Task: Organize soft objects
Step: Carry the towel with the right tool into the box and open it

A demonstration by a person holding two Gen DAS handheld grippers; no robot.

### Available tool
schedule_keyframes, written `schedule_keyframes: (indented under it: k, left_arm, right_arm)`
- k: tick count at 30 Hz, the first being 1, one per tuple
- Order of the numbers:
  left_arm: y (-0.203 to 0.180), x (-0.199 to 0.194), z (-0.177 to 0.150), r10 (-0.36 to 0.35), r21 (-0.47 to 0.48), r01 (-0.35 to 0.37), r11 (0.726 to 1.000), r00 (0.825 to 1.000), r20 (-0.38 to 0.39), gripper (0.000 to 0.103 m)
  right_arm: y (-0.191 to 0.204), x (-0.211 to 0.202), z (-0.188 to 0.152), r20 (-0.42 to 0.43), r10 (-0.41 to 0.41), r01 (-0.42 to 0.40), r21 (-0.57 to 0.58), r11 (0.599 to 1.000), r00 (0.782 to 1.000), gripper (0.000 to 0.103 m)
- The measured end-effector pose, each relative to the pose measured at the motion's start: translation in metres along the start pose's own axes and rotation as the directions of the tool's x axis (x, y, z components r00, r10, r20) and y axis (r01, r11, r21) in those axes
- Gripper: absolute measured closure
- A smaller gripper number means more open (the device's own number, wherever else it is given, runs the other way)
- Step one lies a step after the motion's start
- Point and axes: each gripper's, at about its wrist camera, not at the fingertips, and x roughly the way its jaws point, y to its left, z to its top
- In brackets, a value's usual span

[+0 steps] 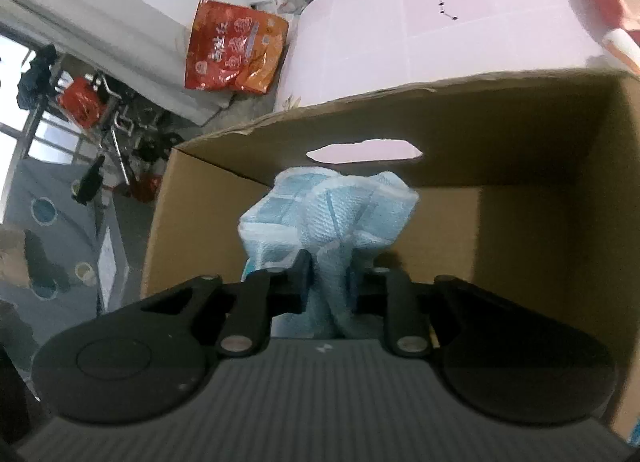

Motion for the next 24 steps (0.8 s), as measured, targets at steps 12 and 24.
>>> schedule_keyframes:
  k: [12,24]
  left_arm:
    - [-0.027,0.005,0.002,0.132,0.085,-0.131,0.988,0.991,-0.013,0.033]
    - [-0.047,-0.026,0.008,0.217,0.117,-0.220,0.969,0.976,0.035,0.008]
  right_arm:
    - [-0.011,-0.090,-0.008,0.129,0.207,-0.206,-0.019,0.978,0.970,0.029]
    - [-0.050,-0.256,-0.055,0.286,0.362,-0.342,-0.117,0.932,0.887,0.019]
